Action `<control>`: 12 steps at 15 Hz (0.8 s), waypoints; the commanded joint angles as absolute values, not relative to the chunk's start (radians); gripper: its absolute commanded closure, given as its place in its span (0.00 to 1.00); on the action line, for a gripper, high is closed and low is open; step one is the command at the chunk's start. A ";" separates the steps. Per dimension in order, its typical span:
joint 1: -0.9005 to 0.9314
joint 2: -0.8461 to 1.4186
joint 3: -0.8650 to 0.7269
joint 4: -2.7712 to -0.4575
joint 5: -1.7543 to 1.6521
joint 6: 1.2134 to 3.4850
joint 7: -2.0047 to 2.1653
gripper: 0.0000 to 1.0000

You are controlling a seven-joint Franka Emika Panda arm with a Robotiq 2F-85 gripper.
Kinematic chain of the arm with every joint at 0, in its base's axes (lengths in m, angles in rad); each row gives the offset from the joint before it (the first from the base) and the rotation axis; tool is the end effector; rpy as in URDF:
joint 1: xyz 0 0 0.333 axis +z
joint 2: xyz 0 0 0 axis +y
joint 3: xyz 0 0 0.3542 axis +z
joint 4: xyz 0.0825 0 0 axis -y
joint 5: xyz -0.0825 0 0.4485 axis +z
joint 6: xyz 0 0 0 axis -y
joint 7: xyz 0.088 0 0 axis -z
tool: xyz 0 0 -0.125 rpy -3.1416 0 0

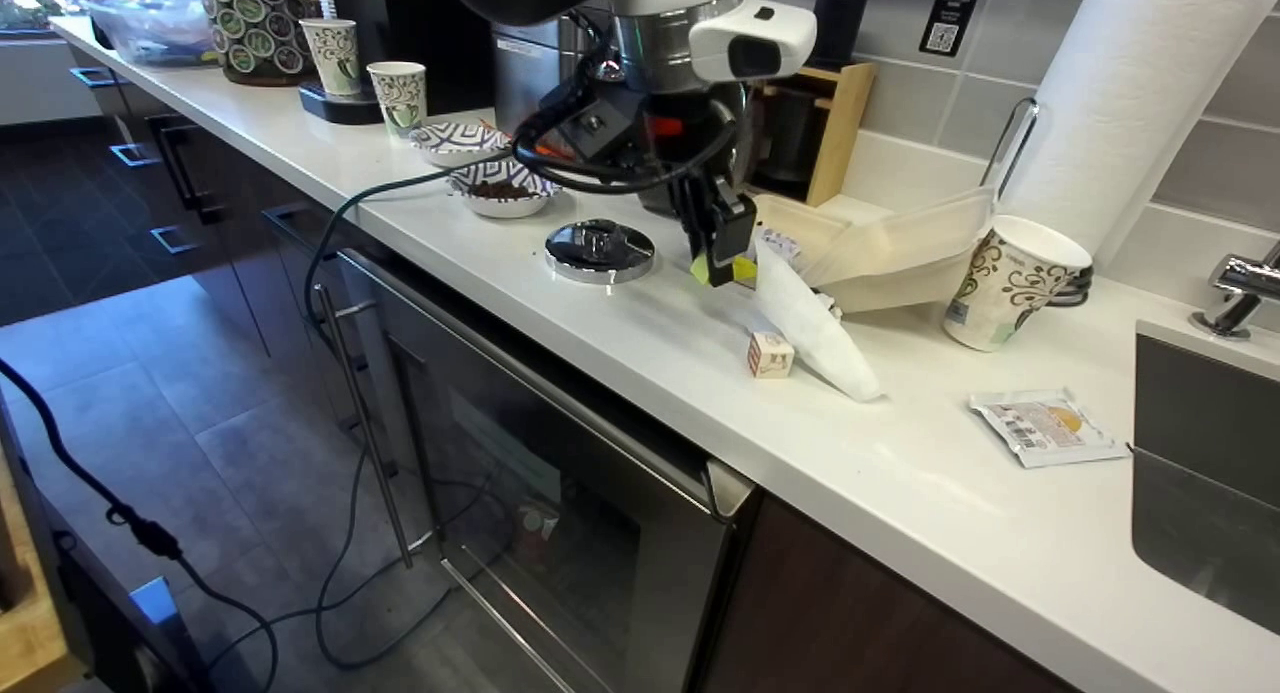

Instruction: Put the cubes and the whistle into the paper takeaway box

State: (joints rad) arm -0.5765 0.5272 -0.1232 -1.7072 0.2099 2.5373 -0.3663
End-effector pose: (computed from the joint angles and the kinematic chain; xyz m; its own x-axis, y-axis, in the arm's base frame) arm 0.5995 -0.4912 0.2959 0.8506 -0.4213 0.3147 -0.4467 -0.8946 0.0096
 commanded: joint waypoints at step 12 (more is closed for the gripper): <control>-0.589 0.681 0.110 -1.662 0.286 3.026 -0.622 0.91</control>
State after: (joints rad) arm -0.5741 0.6149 0.0917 -1.7202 0.3248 2.9365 -0.6512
